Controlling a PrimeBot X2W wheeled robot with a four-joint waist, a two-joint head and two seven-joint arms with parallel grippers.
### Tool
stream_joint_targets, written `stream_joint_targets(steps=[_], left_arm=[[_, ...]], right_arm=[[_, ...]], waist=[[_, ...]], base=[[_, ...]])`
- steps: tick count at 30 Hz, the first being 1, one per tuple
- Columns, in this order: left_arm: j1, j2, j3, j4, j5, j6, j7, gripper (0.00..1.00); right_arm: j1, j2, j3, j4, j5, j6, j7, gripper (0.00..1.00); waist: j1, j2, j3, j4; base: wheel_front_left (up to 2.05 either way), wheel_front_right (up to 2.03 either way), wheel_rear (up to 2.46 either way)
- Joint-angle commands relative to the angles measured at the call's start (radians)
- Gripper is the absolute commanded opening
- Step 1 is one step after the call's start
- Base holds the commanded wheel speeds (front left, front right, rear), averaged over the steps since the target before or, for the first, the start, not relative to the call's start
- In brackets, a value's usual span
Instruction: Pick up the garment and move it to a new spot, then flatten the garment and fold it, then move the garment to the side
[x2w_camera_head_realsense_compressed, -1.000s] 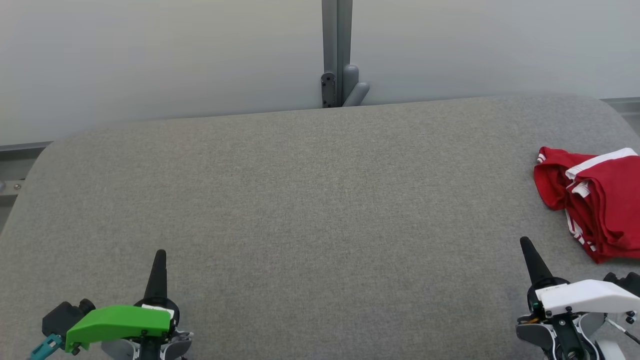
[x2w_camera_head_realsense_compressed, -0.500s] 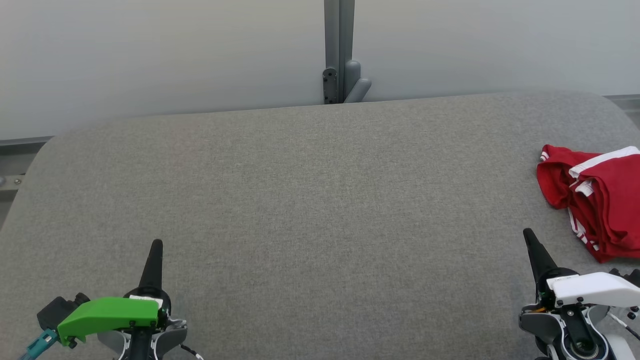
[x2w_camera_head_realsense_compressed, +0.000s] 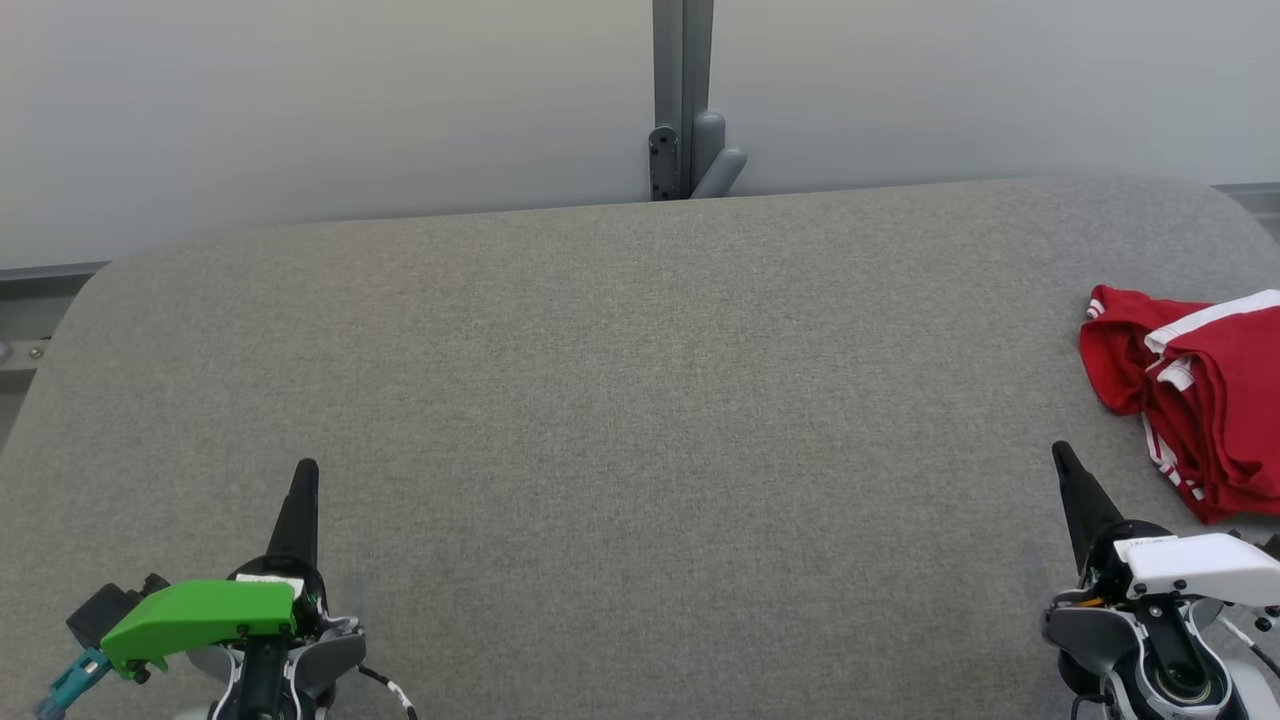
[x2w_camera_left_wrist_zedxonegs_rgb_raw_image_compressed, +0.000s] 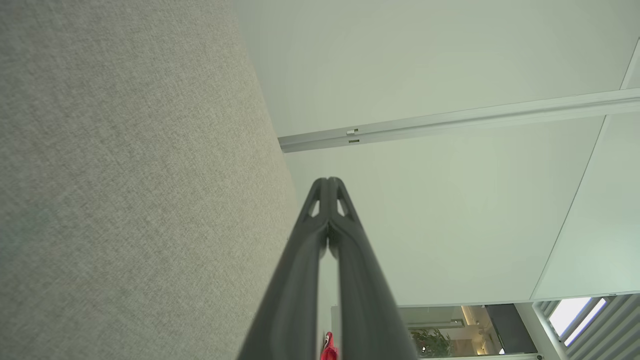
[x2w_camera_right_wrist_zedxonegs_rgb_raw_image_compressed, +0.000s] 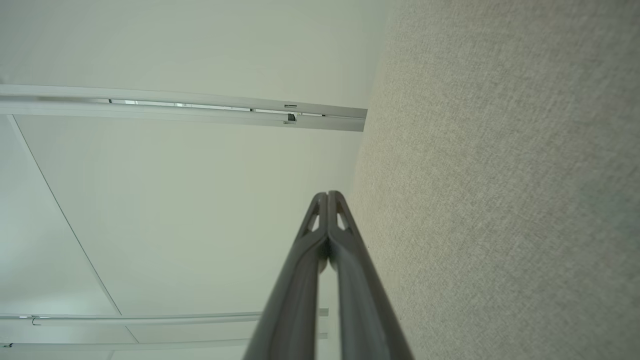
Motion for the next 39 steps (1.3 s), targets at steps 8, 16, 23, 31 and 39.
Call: stream_joint_targets(steps=[8,16,23,31,39], left_arm=[[-0.037,0.001,0.015,0.009,-0.069,-0.015,0.019,0.0],[-0.052,0.0,0.024,0.017,-0.123,-0.023,0.031,0.0],[-0.05,-0.001,0.025,0.018,-0.126,-0.024,0.034,0.0],[-0.05,-0.001,0.026,0.018,-0.125,-0.024,0.034,0.0],[-0.05,-0.002,0.026,0.018,-0.124,-0.024,0.035,0.0]], right_arm=[[-0.026,0.001,-0.019,0.007,0.073,0.0,0.024,0.0],[-0.036,0.003,-0.032,0.013,0.126,0.0,0.041,0.0],[-0.037,0.005,-0.034,0.013,0.131,0.0,0.044,0.0],[-0.037,0.005,-0.036,0.013,0.128,0.0,0.046,0.0],[-0.037,0.006,-0.037,0.013,0.126,0.0,0.046,0.0]], waist=[[0.0,0.0,0.007,0.003],[0.0,0.0,0.013,0.006],[0.0,0.0,0.014,0.006],[0.0,0.0,0.014,0.006],[0.0,0.0,0.014,0.006]], base=[[0.0,0.0,0.0],[0.0,0.0,0.0],[0.0,0.0,0.0],[0.0,0.0,0.0],[0.0,0.0,0.0]])
